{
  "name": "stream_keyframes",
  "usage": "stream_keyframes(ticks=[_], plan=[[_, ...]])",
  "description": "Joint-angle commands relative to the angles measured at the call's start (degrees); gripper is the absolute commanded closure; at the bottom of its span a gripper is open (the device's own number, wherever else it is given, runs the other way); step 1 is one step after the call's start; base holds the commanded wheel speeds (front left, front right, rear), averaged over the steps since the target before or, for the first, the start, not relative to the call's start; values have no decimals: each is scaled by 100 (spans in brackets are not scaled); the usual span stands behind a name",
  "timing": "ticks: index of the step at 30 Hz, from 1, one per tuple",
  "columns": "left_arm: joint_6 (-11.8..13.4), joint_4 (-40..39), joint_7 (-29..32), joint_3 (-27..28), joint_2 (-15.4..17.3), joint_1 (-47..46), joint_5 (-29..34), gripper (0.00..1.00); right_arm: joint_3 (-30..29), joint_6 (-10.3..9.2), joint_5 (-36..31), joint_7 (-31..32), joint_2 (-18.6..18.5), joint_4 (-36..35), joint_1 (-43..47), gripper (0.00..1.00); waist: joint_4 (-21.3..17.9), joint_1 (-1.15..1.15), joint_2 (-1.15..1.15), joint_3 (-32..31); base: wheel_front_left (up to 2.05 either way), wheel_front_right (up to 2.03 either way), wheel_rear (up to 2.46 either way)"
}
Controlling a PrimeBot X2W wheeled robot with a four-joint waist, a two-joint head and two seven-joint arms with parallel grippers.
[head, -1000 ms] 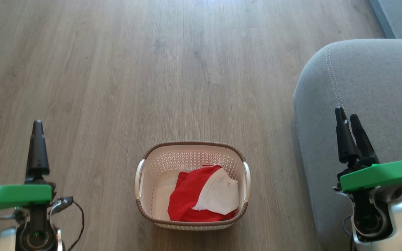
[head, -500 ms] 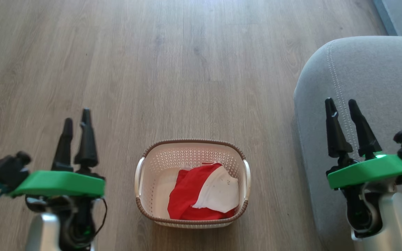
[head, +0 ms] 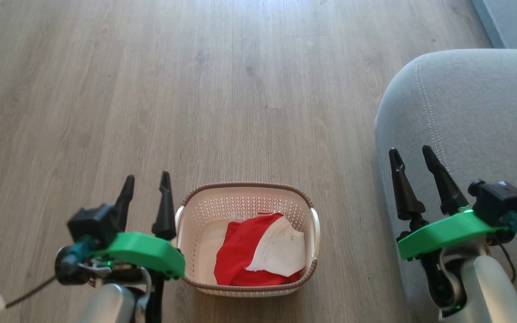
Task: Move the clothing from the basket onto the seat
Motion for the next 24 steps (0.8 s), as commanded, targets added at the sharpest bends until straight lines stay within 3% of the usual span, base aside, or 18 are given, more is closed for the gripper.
stream_keyframes(ticks=[1,5,6,8,15,20,24], plan=[[159,-185,-99,-18,162,-356,221,0,122,0,-194,-98,-93,-195,-222,0,-9,0,0,-1,0,0,0],[669,-284,-166,-333,313,-485,436,0,161,0,-401,-165,-79,-279,-277,0,-34,0,0,13,0,0,0],[1031,-408,-200,-371,360,-549,558,0,171,0,-502,-199,-73,-354,-302,0,-40,0,0,30,0,0,0],[1362,-554,-234,-414,422,-606,678,0,174,0,-629,-233,-76,-428,-327,0,-43,0,0,45,0,0,0],[2213,-1003,-351,-796,669,-792,1062,0,179,0,-1021,-351,-51,-639,-376,0,-26,0,0,79,0,0,0],[2161,-987,-435,-803,523,-709,811,0,94,0,-1193,-436,2,-524,-356,0,0,0,0,90,0,0,0],[1762,-859,-485,-519,319,-585,716,0,29,0,-1342,-486,28,-420,-345,0,5,0,0,103,0,0,0]])
